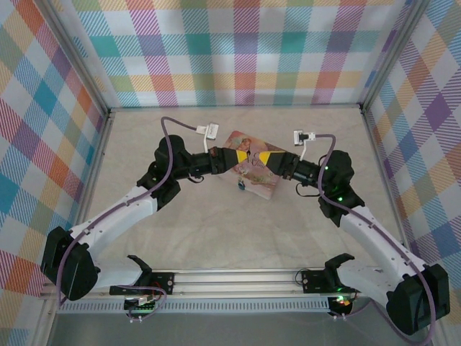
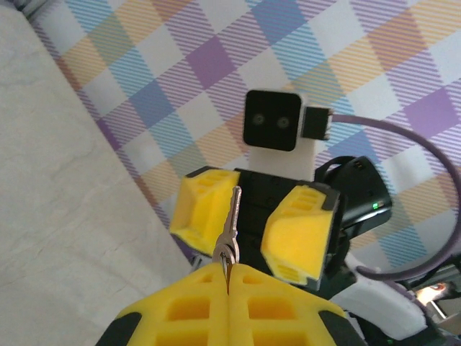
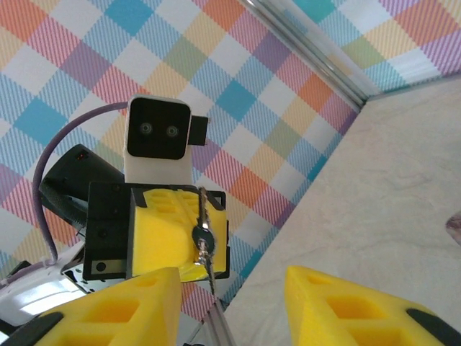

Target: Unlock a padlock with a key

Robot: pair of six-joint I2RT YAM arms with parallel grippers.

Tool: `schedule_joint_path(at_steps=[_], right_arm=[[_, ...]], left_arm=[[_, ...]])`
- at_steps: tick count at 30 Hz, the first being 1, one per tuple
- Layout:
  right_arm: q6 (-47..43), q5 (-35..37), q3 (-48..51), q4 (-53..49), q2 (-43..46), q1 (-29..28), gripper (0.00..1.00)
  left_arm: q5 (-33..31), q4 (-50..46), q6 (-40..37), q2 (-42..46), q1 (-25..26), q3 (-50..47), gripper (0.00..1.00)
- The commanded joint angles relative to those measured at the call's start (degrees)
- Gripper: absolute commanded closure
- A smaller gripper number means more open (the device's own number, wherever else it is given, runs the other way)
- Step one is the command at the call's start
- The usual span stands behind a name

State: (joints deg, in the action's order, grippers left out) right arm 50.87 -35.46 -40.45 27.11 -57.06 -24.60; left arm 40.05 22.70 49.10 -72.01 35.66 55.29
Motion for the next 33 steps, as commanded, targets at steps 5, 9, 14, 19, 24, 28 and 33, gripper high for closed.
schedule_joint_path(at_steps=[5,9,14,19,24,28,33], right_arm=[[0.0,-1.0,-2.3,6.8,-2.5,-2.8,0.57],[0.1,-0.6,-3.0,8.4,-3.7,-3.3,0.58],[1.6,0.4,-2.6,13.7,-4.3,-3.5,0.59],[2.3,-0.2,-3.0,15.4,-4.2,-3.5,0.59],[3.9,-0.7,-2.6,18.2,-4.1,-3.6,0.58],[3.1,0.9,-2.1,16.7,-2.5,-3.5,0.58],[1.9,3.8,-0.7,14.2,0.1,-3.5,0.58]], left_arm=[[1.2,6.0,2.6,2.3,1.5,-0.6,1.0],[1.0,7.1,3.5,2.3,2.0,-1.0,1.0],[0.5,8.0,4.1,2.3,2.7,-1.4,1.0],[0.3,8.4,4.2,2.4,3.1,-1.8,1.0],[0.2,8.7,4.2,2.4,3.2,-1.7,1.0],[0.0,9.1,4.3,2.5,3.2,-1.9,1.0],[-0.9,9.4,4.5,3.2,3.2,-2.3,1.0]])
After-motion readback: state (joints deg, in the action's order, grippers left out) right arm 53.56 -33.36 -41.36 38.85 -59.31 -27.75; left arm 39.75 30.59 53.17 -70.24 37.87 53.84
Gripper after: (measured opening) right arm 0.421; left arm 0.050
